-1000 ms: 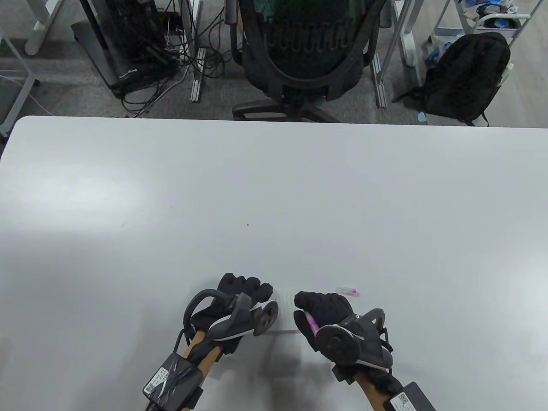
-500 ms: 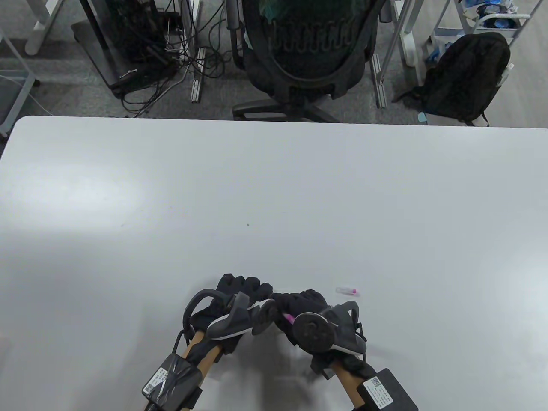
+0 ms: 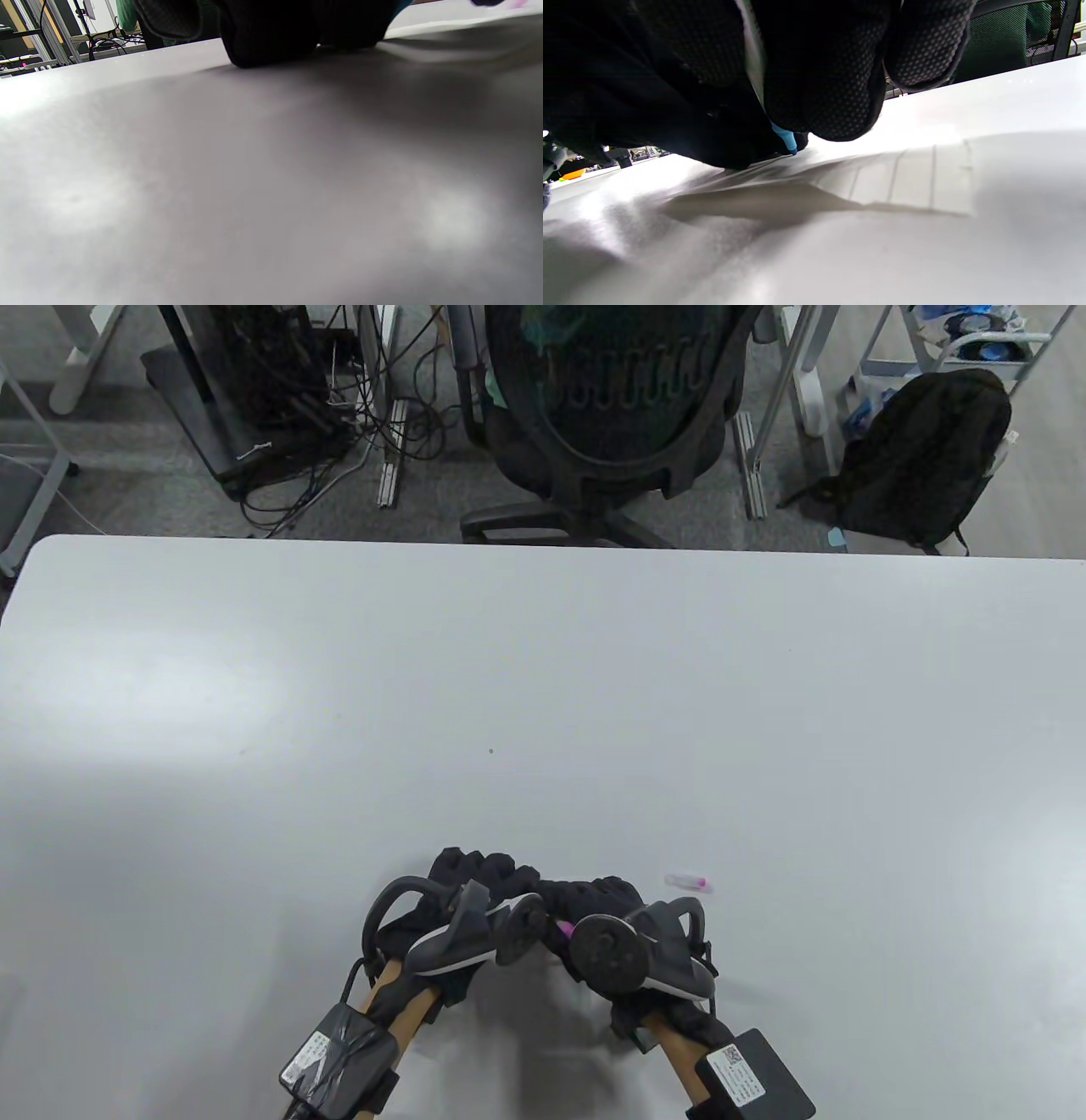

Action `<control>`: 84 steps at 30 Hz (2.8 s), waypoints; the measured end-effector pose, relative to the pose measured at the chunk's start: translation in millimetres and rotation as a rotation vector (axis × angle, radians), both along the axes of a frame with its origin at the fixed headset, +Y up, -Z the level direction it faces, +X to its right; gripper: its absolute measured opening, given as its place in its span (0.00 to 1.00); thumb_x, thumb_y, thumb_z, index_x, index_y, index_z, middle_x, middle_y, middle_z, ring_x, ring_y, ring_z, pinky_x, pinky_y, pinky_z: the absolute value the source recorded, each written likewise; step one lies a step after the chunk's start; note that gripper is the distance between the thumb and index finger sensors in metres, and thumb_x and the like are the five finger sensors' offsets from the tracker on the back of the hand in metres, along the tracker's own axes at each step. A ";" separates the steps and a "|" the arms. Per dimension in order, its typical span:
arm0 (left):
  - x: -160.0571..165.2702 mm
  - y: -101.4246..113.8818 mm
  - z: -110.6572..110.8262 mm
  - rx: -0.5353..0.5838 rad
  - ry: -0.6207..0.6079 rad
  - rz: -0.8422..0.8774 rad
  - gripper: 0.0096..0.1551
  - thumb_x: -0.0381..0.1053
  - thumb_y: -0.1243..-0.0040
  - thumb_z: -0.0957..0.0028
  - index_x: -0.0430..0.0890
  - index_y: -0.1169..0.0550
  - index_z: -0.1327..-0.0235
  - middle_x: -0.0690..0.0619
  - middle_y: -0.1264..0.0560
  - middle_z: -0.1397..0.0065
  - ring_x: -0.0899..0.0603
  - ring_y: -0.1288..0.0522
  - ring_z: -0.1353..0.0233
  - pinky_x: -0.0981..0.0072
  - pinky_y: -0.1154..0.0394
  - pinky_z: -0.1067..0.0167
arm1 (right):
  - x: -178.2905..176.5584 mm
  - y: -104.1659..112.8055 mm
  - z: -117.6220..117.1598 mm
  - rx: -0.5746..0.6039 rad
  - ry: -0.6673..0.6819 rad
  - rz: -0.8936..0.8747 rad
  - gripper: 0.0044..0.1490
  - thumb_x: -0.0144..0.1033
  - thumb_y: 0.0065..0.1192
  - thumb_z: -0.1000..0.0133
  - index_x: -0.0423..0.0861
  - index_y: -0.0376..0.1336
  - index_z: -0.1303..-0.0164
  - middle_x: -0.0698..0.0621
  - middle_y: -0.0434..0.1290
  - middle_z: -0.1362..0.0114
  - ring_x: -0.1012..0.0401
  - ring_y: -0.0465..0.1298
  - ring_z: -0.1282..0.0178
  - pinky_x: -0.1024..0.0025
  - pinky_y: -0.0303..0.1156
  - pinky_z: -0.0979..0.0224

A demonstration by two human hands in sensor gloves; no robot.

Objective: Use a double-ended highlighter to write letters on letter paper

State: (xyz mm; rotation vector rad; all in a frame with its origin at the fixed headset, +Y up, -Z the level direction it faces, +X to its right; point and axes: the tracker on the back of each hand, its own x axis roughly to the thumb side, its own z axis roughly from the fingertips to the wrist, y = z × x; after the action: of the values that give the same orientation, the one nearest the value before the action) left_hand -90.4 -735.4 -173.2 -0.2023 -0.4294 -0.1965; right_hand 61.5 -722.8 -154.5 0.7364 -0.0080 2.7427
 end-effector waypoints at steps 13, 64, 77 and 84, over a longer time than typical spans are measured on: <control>-1.0 -0.3 -0.6 -0.007 0.001 0.009 0.26 0.55 0.45 0.37 0.62 0.33 0.25 0.58 0.32 0.22 0.54 0.27 0.29 0.43 0.35 0.19 | -0.2 2.4 5.8 -0.167 0.130 -0.087 0.28 0.47 0.61 0.43 0.46 0.69 0.37 0.42 0.82 0.43 0.49 0.83 0.47 0.42 0.72 0.30; 3.9 -1.1 2.3 -0.037 -0.014 -0.013 0.29 0.58 0.49 0.37 0.58 0.37 0.22 0.54 0.36 0.20 0.49 0.30 0.27 0.40 0.36 0.19 | 16.9 0.3 0.7 -0.045 0.001 -0.112 0.28 0.46 0.58 0.42 0.44 0.68 0.36 0.41 0.81 0.42 0.48 0.82 0.47 0.42 0.72 0.32; 5.1 -2.1 3.3 -0.055 -0.030 -0.022 0.30 0.56 0.51 0.36 0.65 0.42 0.19 0.53 0.38 0.19 0.48 0.31 0.27 0.38 0.39 0.19 | 17.5 -3.5 -5.5 -0.023 -0.023 -0.046 0.28 0.46 0.58 0.42 0.45 0.67 0.35 0.41 0.81 0.42 0.48 0.82 0.46 0.41 0.72 0.32; 5.9 -1.6 3.4 -0.045 -0.026 -0.017 0.30 0.56 0.50 0.36 0.65 0.40 0.20 0.53 0.36 0.19 0.48 0.30 0.27 0.38 0.38 0.19 | 21.3 1.3 4.1 -0.105 0.052 -0.088 0.27 0.45 0.59 0.42 0.43 0.70 0.38 0.40 0.82 0.46 0.48 0.83 0.50 0.40 0.73 0.34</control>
State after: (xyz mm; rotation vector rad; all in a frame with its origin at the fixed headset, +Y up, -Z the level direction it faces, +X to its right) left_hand -84.5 -737.0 -169.8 -0.2477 -0.4585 -0.2063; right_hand 82.8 -721.5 -150.4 0.7592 0.1113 2.6173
